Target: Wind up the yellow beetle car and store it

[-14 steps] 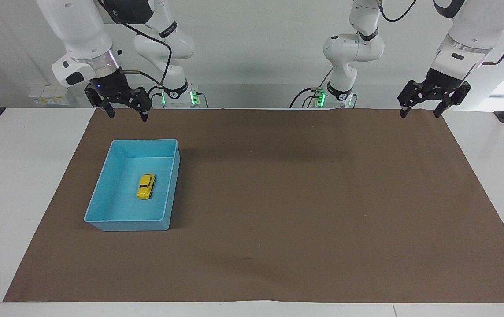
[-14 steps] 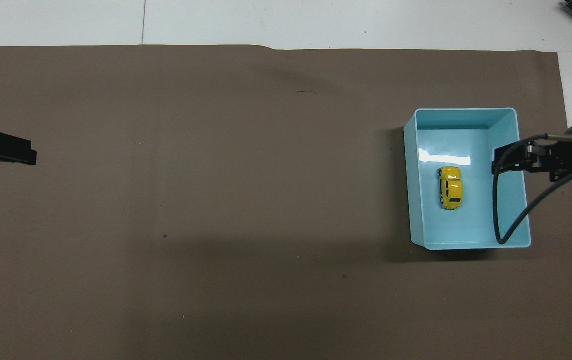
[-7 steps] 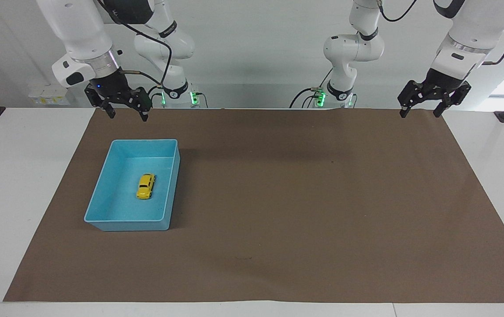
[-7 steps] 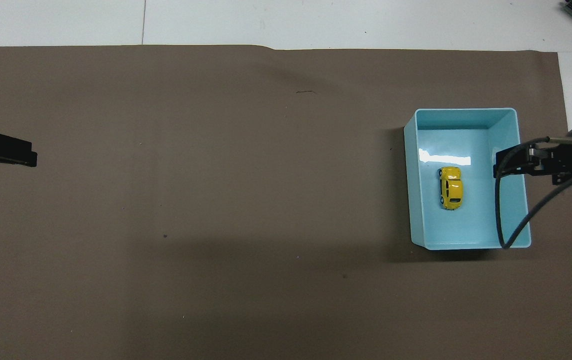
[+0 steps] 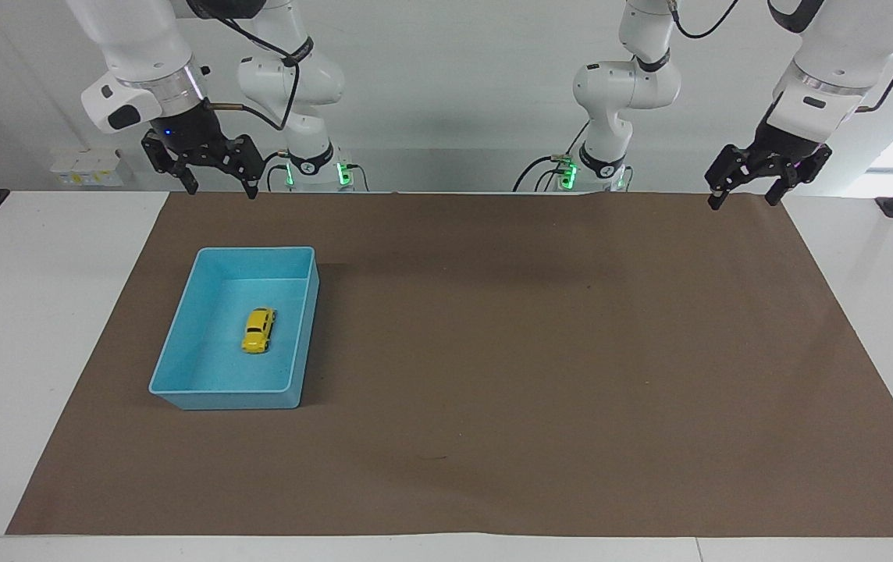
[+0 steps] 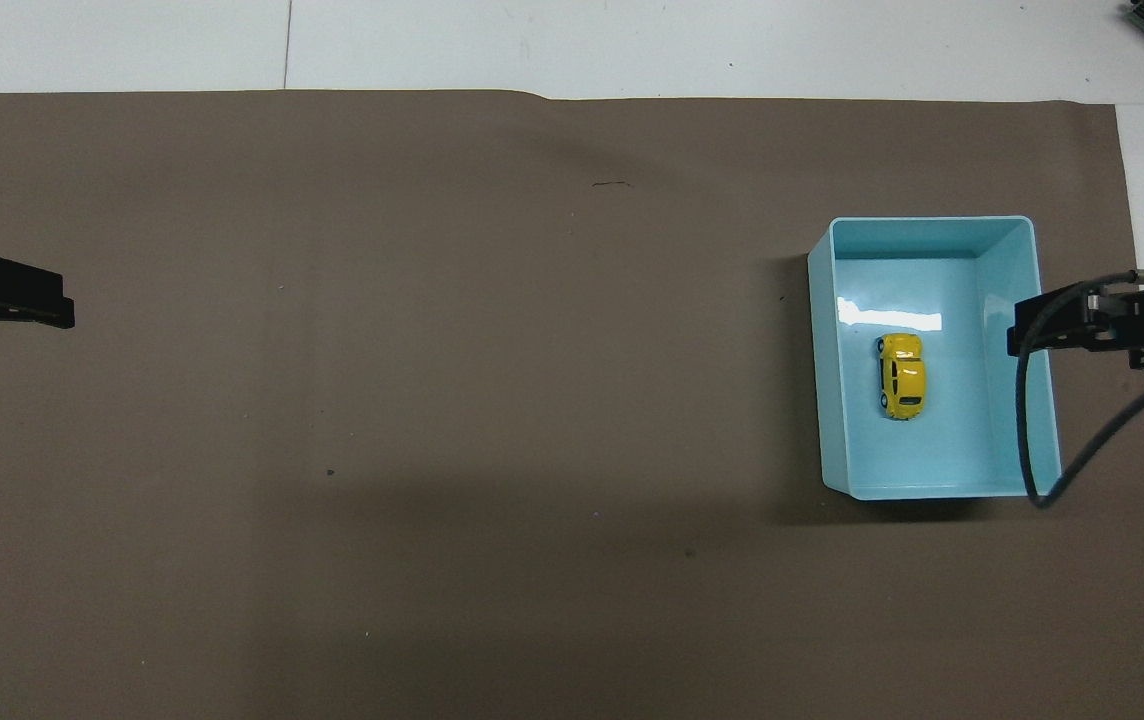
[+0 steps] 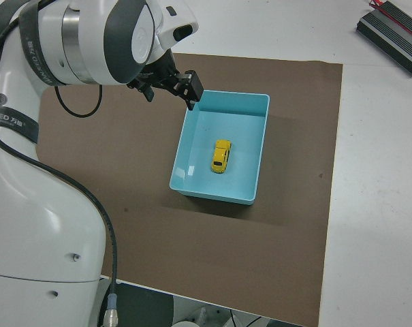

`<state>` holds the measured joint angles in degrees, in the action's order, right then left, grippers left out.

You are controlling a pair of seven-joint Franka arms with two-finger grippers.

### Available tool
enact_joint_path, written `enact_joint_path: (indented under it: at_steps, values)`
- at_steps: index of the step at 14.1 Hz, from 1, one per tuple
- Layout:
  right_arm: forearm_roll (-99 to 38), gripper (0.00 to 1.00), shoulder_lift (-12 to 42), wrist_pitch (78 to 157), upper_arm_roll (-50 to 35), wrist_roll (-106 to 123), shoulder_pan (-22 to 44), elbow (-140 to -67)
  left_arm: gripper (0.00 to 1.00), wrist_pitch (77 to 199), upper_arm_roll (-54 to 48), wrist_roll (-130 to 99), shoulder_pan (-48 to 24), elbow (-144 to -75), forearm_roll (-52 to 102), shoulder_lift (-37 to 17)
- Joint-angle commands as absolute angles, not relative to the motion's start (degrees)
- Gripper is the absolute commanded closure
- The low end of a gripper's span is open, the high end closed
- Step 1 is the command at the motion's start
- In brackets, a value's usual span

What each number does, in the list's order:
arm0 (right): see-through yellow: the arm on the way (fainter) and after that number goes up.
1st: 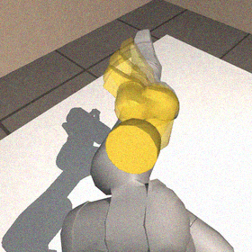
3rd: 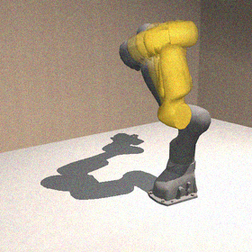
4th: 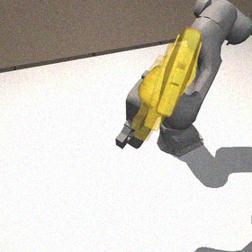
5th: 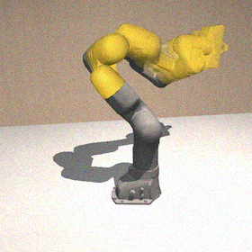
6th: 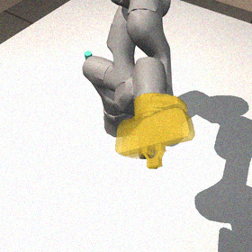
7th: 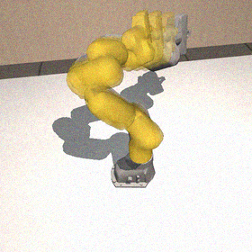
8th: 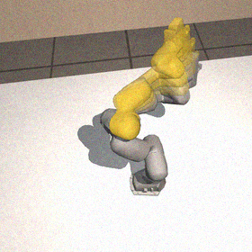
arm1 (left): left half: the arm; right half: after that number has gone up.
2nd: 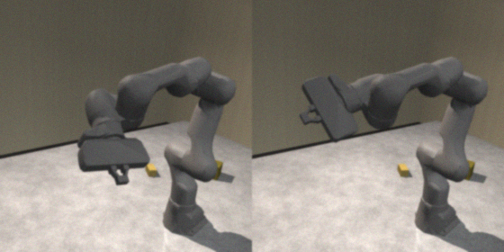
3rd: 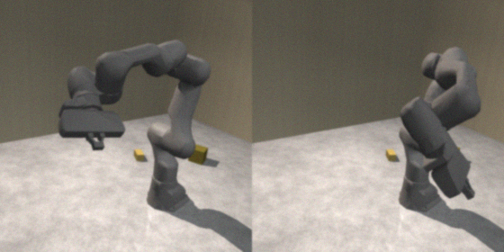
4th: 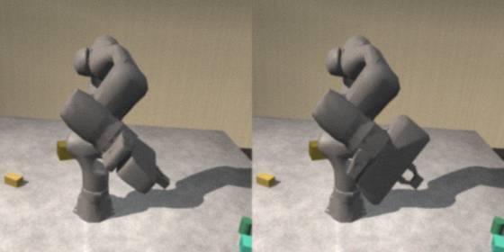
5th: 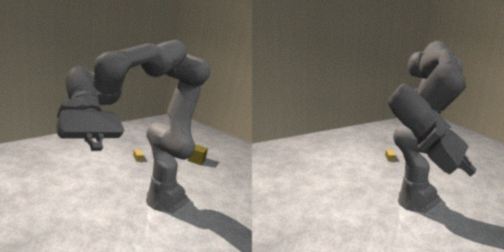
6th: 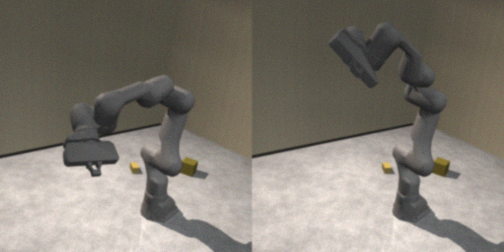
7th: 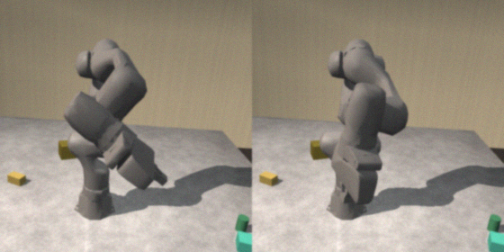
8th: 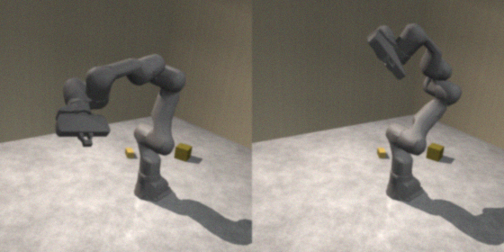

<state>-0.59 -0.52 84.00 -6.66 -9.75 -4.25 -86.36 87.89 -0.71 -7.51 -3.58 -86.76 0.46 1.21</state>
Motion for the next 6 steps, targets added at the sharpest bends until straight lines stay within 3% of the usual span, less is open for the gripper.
enact_joint_path:
  at_steps: [1,6]
  values:
    - [-0.97,0.0,-0.44,83.67,-6.77,-8.53,-5.01,-85.78,0.0,87.63,-1.23,-7.65,-3.16,-88.07,1.23,2.55]
    - [-1.05,0.0,-1.05,84.28,-6.85,-8.53,-5.01,-86.74,0.0,87.89,-1.23,-2.63,-2.99,-88.42,1.23,2.64]
